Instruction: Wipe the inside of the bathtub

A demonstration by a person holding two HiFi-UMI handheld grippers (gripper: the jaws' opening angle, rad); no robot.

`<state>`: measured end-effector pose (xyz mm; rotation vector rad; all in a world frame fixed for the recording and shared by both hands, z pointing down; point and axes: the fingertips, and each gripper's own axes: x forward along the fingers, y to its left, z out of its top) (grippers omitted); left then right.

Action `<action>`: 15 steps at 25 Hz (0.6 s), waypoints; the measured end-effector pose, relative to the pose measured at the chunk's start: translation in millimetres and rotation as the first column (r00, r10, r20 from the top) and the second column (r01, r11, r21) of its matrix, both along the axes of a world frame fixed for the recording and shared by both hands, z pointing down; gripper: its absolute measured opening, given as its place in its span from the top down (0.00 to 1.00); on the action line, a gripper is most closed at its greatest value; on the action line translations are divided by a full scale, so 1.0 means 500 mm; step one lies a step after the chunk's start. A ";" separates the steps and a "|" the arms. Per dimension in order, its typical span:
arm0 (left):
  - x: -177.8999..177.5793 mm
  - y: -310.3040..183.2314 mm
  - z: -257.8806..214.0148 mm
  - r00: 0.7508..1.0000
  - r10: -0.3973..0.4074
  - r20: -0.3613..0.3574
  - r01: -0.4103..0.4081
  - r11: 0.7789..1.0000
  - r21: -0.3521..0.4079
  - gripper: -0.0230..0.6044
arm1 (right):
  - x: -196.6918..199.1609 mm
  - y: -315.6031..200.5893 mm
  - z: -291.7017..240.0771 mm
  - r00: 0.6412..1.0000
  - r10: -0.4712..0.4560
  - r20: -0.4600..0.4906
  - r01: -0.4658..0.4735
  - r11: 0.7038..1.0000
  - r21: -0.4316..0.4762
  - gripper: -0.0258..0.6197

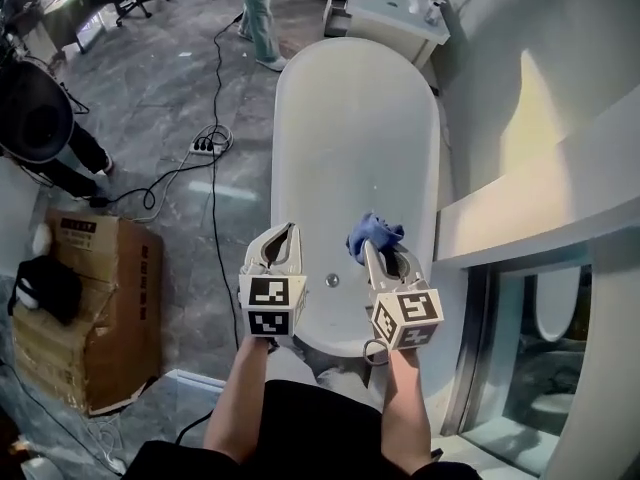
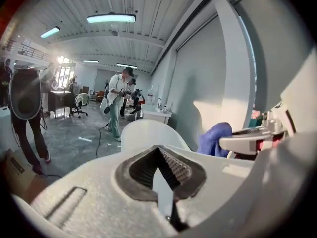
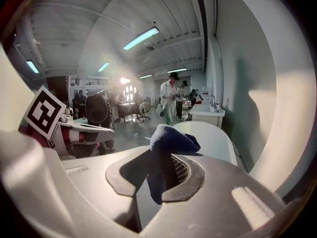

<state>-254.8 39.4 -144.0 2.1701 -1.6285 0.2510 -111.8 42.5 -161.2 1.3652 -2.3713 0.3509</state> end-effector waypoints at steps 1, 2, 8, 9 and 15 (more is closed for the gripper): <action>0.014 -0.007 0.015 1.000 0.010 -0.010 -0.010 1.000 -0.019 0.96 | 0.013 0.000 0.014 1.000 0.010 -0.009 -0.011 1.000 -0.021 0.86; 0.027 -0.015 0.028 1.000 0.020 -0.020 -0.021 0.999 -0.035 0.96 | 0.028 -0.001 0.025 1.000 0.023 -0.016 -0.023 0.999 -0.037 0.86; 0.123 -0.055 0.047 0.994 0.102 -0.026 -0.103 0.992 -0.069 0.96 | 0.130 -0.014 0.048 0.994 0.107 -0.021 -0.108 0.991 -0.073 0.86; 0.140 -0.061 0.044 0.993 0.112 -0.022 -0.113 0.991 -0.068 0.96 | 0.148 -0.019 0.048 0.993 0.118 -0.016 -0.119 0.990 -0.076 0.86; 0.211 -0.096 0.021 0.989 0.138 0.051 -0.134 0.988 -0.075 0.96 | 0.201 -0.075 0.034 0.993 0.108 0.045 -0.104 0.992 -0.069 0.86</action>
